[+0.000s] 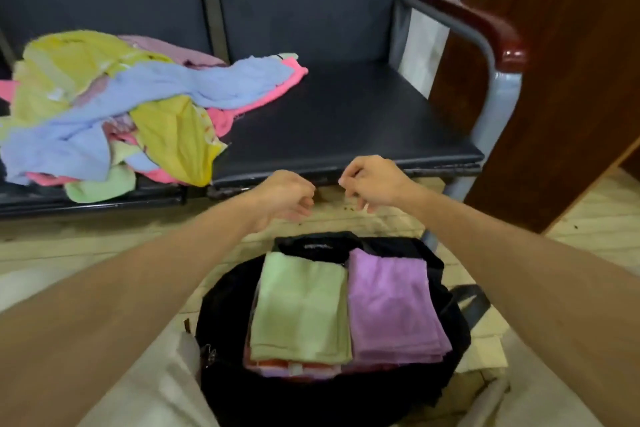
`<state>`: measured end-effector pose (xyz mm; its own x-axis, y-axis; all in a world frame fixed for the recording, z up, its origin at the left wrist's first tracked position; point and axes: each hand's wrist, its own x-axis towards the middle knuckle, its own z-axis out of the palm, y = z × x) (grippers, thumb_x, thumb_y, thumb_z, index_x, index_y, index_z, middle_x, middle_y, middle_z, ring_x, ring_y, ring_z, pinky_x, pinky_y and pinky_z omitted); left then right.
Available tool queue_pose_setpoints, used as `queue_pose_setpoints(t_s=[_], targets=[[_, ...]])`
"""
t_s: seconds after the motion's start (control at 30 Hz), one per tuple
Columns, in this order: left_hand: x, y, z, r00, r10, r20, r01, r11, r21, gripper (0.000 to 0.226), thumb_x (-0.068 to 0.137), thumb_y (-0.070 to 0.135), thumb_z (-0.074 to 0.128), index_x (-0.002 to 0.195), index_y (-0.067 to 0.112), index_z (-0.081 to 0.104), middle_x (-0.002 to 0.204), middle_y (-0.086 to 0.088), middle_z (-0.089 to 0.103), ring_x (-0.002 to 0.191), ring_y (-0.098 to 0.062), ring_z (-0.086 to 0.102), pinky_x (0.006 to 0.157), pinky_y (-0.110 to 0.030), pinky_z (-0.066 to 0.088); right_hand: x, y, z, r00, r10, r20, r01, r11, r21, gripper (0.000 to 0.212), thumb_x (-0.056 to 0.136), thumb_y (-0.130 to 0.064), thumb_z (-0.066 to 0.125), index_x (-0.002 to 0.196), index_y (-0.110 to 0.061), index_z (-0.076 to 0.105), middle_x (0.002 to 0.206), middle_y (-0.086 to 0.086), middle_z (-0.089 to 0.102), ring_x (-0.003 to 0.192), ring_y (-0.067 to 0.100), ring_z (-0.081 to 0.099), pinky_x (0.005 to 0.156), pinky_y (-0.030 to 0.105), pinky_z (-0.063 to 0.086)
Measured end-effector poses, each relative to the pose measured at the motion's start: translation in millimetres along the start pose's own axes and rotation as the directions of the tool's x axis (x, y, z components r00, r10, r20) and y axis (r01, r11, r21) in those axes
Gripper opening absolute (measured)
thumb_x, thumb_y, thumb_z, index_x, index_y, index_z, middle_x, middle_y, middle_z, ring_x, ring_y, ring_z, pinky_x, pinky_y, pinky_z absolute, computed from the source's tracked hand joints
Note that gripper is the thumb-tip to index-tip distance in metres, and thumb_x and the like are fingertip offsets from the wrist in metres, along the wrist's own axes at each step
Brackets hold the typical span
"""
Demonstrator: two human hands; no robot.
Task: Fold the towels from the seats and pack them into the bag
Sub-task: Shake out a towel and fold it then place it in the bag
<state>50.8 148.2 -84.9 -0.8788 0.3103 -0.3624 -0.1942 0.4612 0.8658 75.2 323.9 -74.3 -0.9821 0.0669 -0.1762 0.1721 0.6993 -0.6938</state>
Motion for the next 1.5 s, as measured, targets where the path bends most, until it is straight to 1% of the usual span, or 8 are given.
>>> queue_pose_setpoints(t_s=[0.17,0.3,0.47,0.63,0.83,1.27,1.4,1.5], targets=[[-21,5,-76,0.991,0.087,-0.101,-0.077,0.992,0.102,0.021,0.095,0.005,0.042,0.093,0.017,0.061,0.093,-0.007,0.066,0.085,-0.020,0.066,0.079,-0.028,0.051,21,-73,4,0.993,-0.121,0.014,0.120,0.992,0.047,0.007,0.097,-0.022,0.056,0.091,-0.021,0.059,0.089,0.004,0.071,0.056,0.016,0.066,0.045,0.023,0.049],[-30,-7,-124,0.970,0.129,-0.204,-0.114,0.990,0.083,0.021,0.094,-0.003,0.044,0.089,0.011,0.059,0.080,-0.009,0.059,0.069,-0.018,0.057,0.058,-0.017,0.045,41,-111,31,0.985,-0.169,0.038,0.162,0.975,0.155,0.005,0.097,-0.019,0.055,0.100,-0.019,0.059,0.094,0.004,0.071,0.061,0.017,0.067,0.049,0.025,0.050],[-25,-35,-185,0.813,0.289,-0.506,-0.139,0.939,0.313,0.016,0.088,0.004,0.050,0.093,0.015,0.060,0.071,-0.003,0.059,0.063,-0.014,0.054,0.052,-0.015,0.036,75,-141,71,0.975,-0.211,0.066,0.182,0.938,0.296,0.012,0.095,-0.016,0.058,0.107,-0.015,0.060,0.096,0.008,0.069,0.065,0.016,0.065,0.052,0.029,0.052],[-16,-76,-224,0.619,0.351,-0.703,0.048,0.876,0.480,0.027,0.086,0.010,0.057,0.112,0.008,0.063,0.111,-0.016,0.052,0.108,-0.034,0.049,0.084,-0.038,0.041,98,-167,109,0.977,-0.208,0.057,0.168,0.900,0.402,0.017,0.093,-0.012,0.061,0.110,-0.010,0.061,0.102,0.013,0.067,0.076,0.019,0.064,0.060,0.032,0.056],[-6,-106,-236,0.669,0.376,-0.641,0.135,0.786,0.603,0.039,0.086,0.023,0.057,0.124,0.018,0.063,0.112,-0.017,0.063,0.107,-0.037,0.056,0.086,-0.041,0.046,104,-182,148,0.972,-0.223,0.076,0.181,0.912,0.368,0.019,0.094,-0.017,0.060,0.112,-0.014,0.059,0.097,0.002,0.062,0.092,0.026,0.066,0.084,0.042,0.057],[-28,-63,-237,0.422,0.229,-0.877,-0.118,0.973,0.197,0.024,0.100,0.017,0.043,0.097,0.001,0.062,0.086,-0.010,0.061,0.082,-0.029,0.056,0.071,-0.037,0.045,91,-189,138,0.972,-0.218,0.088,0.180,0.930,0.320,0.021,0.093,-0.014,0.059,0.114,-0.017,0.060,0.107,0.002,0.061,0.098,0.023,0.063,0.088,0.038,0.056],[-42,-35,-220,0.483,0.218,-0.848,-0.411,0.912,0.000,0.021,0.102,0.019,0.041,0.093,0.010,0.058,0.084,-0.002,0.058,0.083,-0.020,0.055,0.074,-0.035,0.047,86,-197,130,0.982,-0.186,0.042,0.145,0.873,0.466,0.015,0.096,-0.013,0.054,0.108,-0.011,0.063,0.103,0.006,0.064,0.083,0.017,0.062,0.073,0.029,0.056],[-43,-19,-212,0.617,0.142,-0.774,-0.481,0.847,-0.228,0.025,0.102,0.019,0.043,0.087,0.017,0.063,0.083,-0.001,0.063,0.084,-0.021,0.059,0.077,-0.041,0.050,78,-212,124,0.976,-0.102,0.192,-0.089,0.618,0.781,0.025,0.100,-0.022,0.051,0.113,-0.003,0.060,0.104,0.015,0.066,0.088,0.025,0.065,0.077,0.033,0.056]])
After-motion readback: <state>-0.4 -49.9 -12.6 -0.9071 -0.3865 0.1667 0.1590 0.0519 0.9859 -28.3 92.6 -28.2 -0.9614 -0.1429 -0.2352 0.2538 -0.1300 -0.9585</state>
